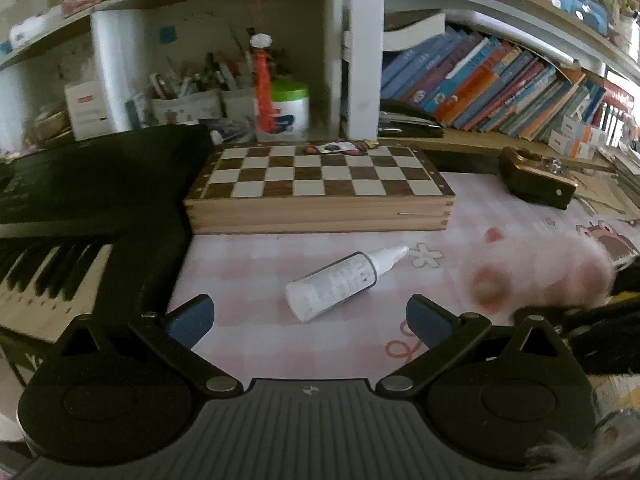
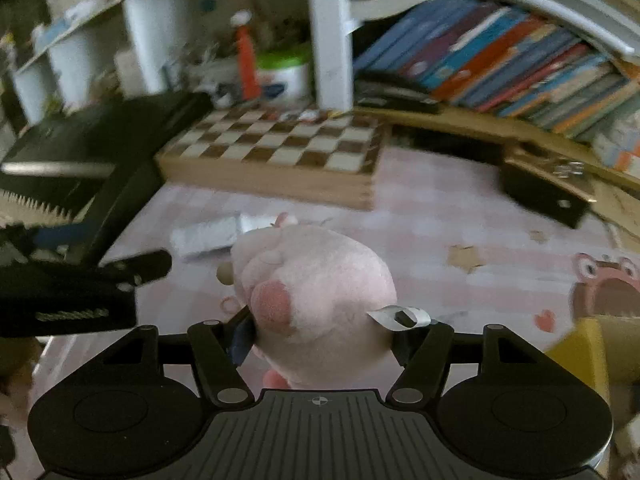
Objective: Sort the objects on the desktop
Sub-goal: 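Grasp the pink plush pig with the right tool while the left tool grasps the white spray bottle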
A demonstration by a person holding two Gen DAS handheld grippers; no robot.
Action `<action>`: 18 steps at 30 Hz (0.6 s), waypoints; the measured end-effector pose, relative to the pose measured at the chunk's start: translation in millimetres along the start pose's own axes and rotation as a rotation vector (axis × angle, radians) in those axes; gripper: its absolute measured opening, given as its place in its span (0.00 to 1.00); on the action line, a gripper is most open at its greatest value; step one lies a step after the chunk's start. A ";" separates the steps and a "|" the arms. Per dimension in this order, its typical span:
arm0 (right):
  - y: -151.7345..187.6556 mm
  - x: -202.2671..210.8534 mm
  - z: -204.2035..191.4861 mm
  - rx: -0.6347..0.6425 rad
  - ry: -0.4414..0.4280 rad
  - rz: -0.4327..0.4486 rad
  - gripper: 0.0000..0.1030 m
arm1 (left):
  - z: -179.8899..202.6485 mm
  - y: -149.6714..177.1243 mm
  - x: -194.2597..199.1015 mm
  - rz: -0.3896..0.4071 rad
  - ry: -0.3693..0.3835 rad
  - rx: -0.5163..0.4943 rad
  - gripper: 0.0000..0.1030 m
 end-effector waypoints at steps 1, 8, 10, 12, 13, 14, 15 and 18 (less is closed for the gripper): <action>-0.5 3.1 4.5 -0.016 0.010 0.007 0.65 | 2.7 -1.2 -3.6 0.000 0.009 -0.007 1.00; 2.7 17.7 24.7 -0.108 0.050 0.067 0.65 | 21.1 -7.5 -35.7 -0.017 0.064 -0.075 0.98; 3.1 16.8 26.5 -0.110 0.055 0.067 0.65 | 23.8 -8.2 -45.9 -0.030 0.077 -0.083 0.97; 3.7 14.6 27.2 -0.113 0.047 0.059 0.65 | 27.2 -7.8 -55.5 -0.043 0.087 -0.103 0.94; 4.2 12.9 26.9 -0.115 0.042 0.053 0.65 | 29.1 -7.1 -60.6 -0.051 0.088 -0.116 0.88; 5.3 12.6 26.6 -0.118 0.040 0.050 0.65 | 30.8 -6.5 -64.8 -0.059 0.090 -0.126 0.82; 5.9 11.5 26.4 -0.119 0.034 0.046 0.65 | 32.7 -5.5 -69.8 -0.069 0.095 -0.140 0.79; 7.9 11.7 24.8 -0.120 0.024 0.042 0.65 | 36.3 -4.4 -83.3 -0.095 0.102 -0.175 0.68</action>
Point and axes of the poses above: each gripper's, at about its wrist camera, not at the fingertips, and x roughly against the way its jaws point, z to its right, y to its underside, the point moved 8 cm from there along -x, roughly the way its jaws point, and after that the axes turned 9 degrees about x, right-handed, at the moved point
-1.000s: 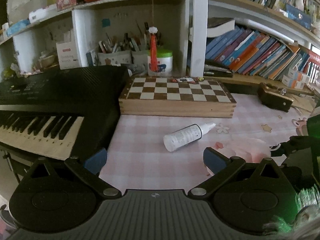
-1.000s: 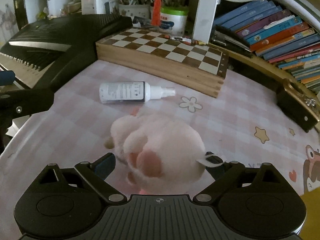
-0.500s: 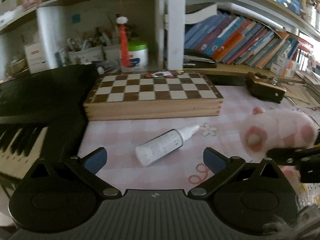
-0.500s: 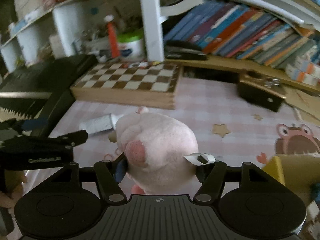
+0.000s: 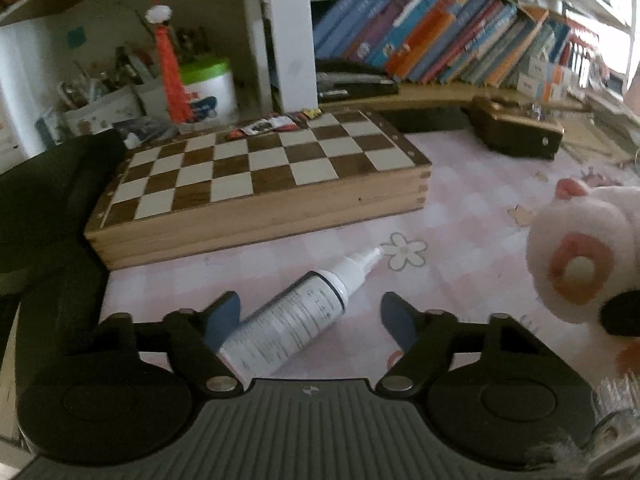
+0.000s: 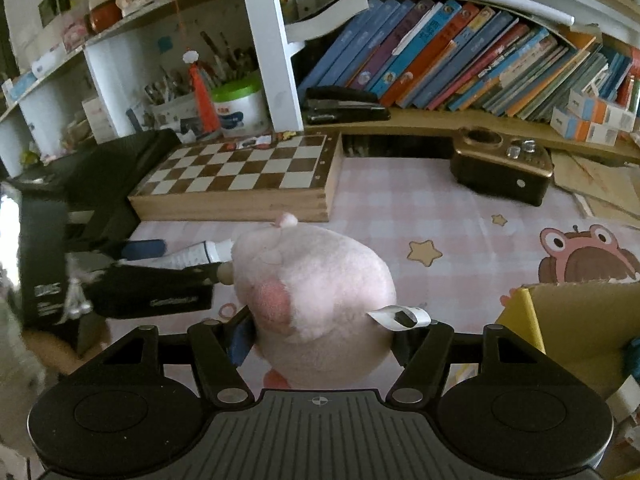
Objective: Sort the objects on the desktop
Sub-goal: 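Grasp the pink plush pig with the right tool while the left tool grasps the white spray bottle, then lift and carry the plush pig and spray bottle toward the yellow box with both tools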
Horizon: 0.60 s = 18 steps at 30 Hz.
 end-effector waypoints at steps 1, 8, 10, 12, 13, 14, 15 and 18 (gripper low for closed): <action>0.8 0.2 -0.7 0.002 -0.003 -0.001 0.65 | -0.1 -0.4 -4.5 -0.012 0.005 -0.009 0.63; 4.9 -0.7 -3.1 0.003 -0.018 -0.016 0.65 | 5.4 4.5 -11.9 -0.136 0.063 -0.063 0.30; 5.8 -1.3 -3.5 -0.002 -0.022 -0.019 0.65 | 7.6 9.8 -7.8 -0.136 0.079 -0.076 0.30; 6.7 -2.0 -4.4 -0.003 -0.027 -0.020 0.65 | 5.6 12.4 -5.7 -0.134 0.085 -0.056 0.30; 7.4 -2.5 -4.9 -0.003 -0.028 -0.020 0.65 | 5.1 13.0 -5.5 -0.133 0.084 -0.041 0.30; 8.1 -3.0 -5.3 -0.004 -0.028 -0.022 0.65 | 5.3 13.6 -4.8 -0.126 0.079 -0.033 0.30; 9.1 -3.5 -5.6 -0.005 -0.029 -0.024 0.65 | 5.8 14.4 -3.8 -0.118 0.072 -0.029 0.29; 9.3 -0.5 -6.2 -0.005 -0.030 -0.017 0.64 | 6.4 17.0 3.8 -0.109 0.070 0.020 0.29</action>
Point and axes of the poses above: each gripper's, at about its wrist camera, not at the fingertips, and x roughly against the way its jaws point, z to its right, y to its underside, the point moved 8 cm from there along -x, roughly the way its jaws point, and after that the axes turned 9 degrees about x, right-handed, at the moved point
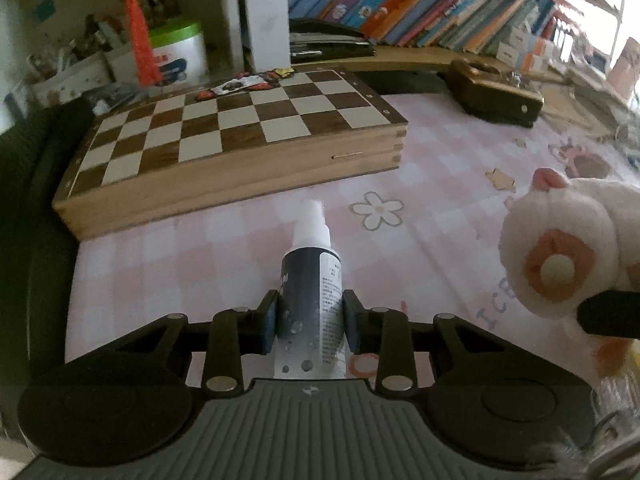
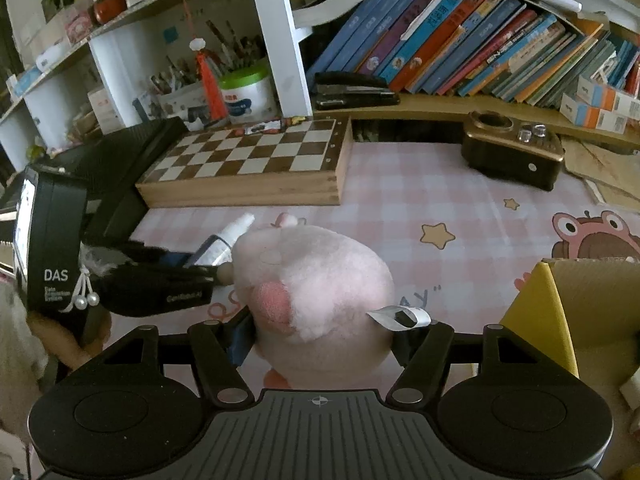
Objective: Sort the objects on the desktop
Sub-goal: 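Lift and carry the plush pig and spray bottle toward the yellow box with both tools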
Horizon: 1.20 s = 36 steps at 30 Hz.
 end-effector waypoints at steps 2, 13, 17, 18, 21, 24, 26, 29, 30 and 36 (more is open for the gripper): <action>-2.6 5.2 -1.8 0.004 0.001 0.019 0.64 | 0.7 -0.3 15.2 0.027 0.022 0.047 0.29; -11.4 50.6 -21.1 0.031 -0.006 0.127 0.64 | 19.1 15.0 145.2 0.201 0.144 0.198 0.29; -4.6 72.6 -26.7 0.042 -0.007 0.154 0.64 | 27.7 35.0 178.4 0.219 0.176 0.216 0.29; -1.3 78.7 -27.9 0.046 -0.006 0.159 0.64 | 28.9 39.5 184.3 0.221 0.183 0.224 0.29; 11.1 96.1 -31.2 0.059 -0.002 0.163 0.64 | 32.4 52.6 203.2 0.229 0.208 0.245 0.29; 26.1 112.0 -32.6 0.061 -0.001 0.154 0.64 | 34.5 65.5 221.8 0.232 0.235 0.263 0.29; 36.1 121.5 -33.0 0.060 0.007 0.148 0.64 | 36.4 74.5 232.3 0.233 0.251 0.268 0.29; 50.6 136.2 -35.5 0.057 0.023 0.142 0.64 | 38.0 89.6 243.7 0.228 0.269 0.272 0.29; 55.8 140.9 -37.1 0.055 0.028 0.140 0.64 | 38.7 95.7 247.8 0.225 0.276 0.274 0.29; 83.4 169.2 -47.8 0.056 0.049 0.137 0.64 | 41.8 126.4 275.1 0.224 0.306 0.278 0.29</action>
Point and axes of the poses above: each gripper's, at about its wrist camera, not at the fingertips, and x roughly against the way its jaws point, z to its right, y to its underside, the point moved 8 cm from there along -x, roughly the way its jaws point, and after that the axes turned 9 degrees about x, right-handed, at the moved point
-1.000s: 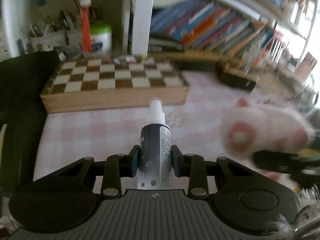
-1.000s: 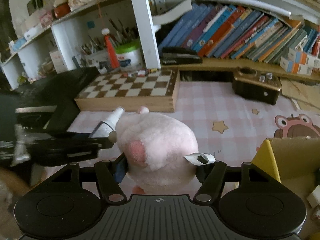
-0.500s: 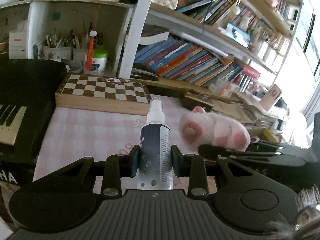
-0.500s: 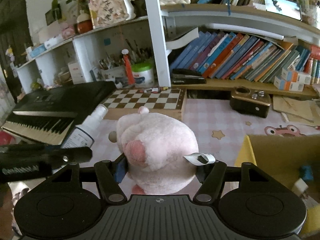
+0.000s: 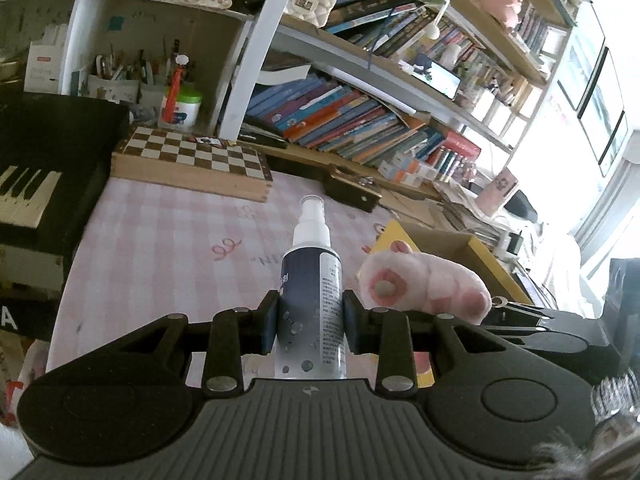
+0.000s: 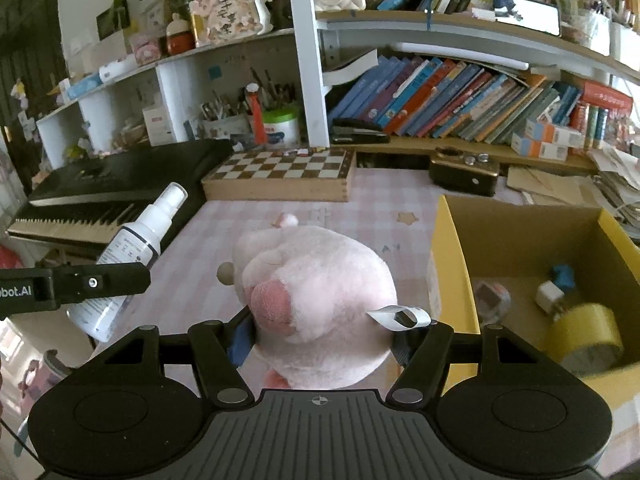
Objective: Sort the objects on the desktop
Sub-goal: 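Lift and carry the plush pig and spray bottle toward the yellow box with both tools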
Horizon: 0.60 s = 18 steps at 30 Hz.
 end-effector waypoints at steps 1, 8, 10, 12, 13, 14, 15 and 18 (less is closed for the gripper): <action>3.5 5.1 -1.9 -0.001 0.004 0.000 0.64 | 0.5 2.6 4.3 0.000 0.003 0.002 0.29; 30.6 38.0 -13.4 -0.034 0.016 -0.008 0.64 | 8.7 31.0 41.7 -0.011 0.025 0.001 0.29; 38.8 46.6 -16.5 -0.043 0.019 -0.011 0.64 | 10.9 39.2 50.0 -0.015 0.031 0.002 0.29; 46.7 55.2 -18.8 -0.048 0.024 -0.015 0.64 | 12.6 48.2 57.5 -0.021 0.037 0.004 0.29; 50.5 59.0 -19.5 -0.048 0.026 -0.016 0.64 | 13.0 53.5 60.8 -0.026 0.040 0.007 0.29; 54.9 62.7 -20.2 -0.046 0.028 -0.020 0.64 | 13.1 58.1 63.0 -0.030 0.041 0.010 0.29; 59.7 65.8 -21.2 -0.044 0.029 -0.027 0.64 | 13.3 62.7 64.6 -0.037 0.042 0.013 0.29; 76.8 75.1 -25.3 -0.050 0.028 -0.053 0.64 | 14.8 77.9 70.5 -0.061 0.048 0.014 0.29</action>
Point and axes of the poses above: each gripper's, at about its wrist camera, not at the fingertips, and x roughly against the way its jaws point, z to its right, y to its underside, the point moved 8 cm from there along -x, roughly the way its jaws point, and after that the axes turned 9 degrees about x, right-handed, at the moved point
